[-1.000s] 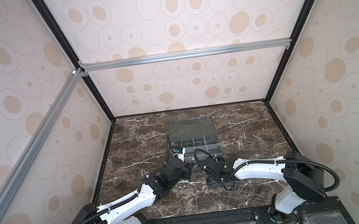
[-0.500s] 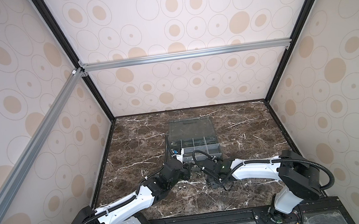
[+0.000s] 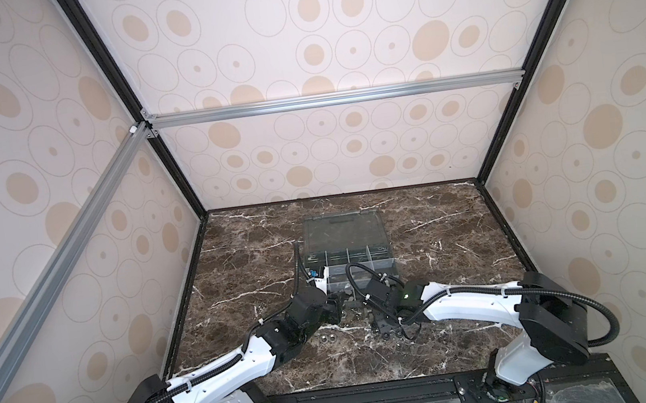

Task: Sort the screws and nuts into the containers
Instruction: 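Carry the hex nut with the right gripper into a farther compartment and release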

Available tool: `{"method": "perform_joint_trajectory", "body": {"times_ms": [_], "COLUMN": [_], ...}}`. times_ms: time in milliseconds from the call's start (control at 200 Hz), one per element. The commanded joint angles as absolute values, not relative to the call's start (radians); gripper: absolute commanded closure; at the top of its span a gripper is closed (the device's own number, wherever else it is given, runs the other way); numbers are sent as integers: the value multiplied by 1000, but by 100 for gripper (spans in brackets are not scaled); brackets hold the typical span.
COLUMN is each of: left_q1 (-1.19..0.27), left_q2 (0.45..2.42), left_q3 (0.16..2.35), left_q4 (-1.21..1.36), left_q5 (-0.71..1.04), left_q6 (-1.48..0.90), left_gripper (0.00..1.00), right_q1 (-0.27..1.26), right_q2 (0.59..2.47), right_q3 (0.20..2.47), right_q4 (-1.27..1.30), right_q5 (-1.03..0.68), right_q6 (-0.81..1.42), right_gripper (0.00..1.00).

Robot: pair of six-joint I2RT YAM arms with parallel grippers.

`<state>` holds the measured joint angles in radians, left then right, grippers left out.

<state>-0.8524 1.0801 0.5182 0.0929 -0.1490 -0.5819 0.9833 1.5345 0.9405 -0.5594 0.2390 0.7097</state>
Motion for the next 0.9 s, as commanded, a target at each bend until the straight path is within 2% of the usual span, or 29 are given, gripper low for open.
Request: {"method": "perform_joint_trajectory", "body": {"times_ms": [0,295,650,685,820,895], "left_q1": [-842,-842,-841,-842,-841,-841], "left_q2": [1057,1025,990,986,980,978], "left_q3": [520,509,502,501,496,496], "left_q4": [87,80,51,49,51,50], "left_q5": [-172,-178,-181,-181,-184,-185], "left_q6": [-597,-617,-626,-627,-629,-625], "left_gripper": [53,53,53,53,53,53], "right_q1": [923,739,660,659,656,656], "right_q2": [1485,1574,1708,1713,1718,1713], "right_q3": [1009,1147,1208,1209,1212,1210], "right_q4": [-563,-494,-479,-480,-494,-497], "right_q5": [294,260,198,196,205,207], "right_q6": [607,470,456,455,461,465], "right_gripper": [83,83,82,80,60,56]}}
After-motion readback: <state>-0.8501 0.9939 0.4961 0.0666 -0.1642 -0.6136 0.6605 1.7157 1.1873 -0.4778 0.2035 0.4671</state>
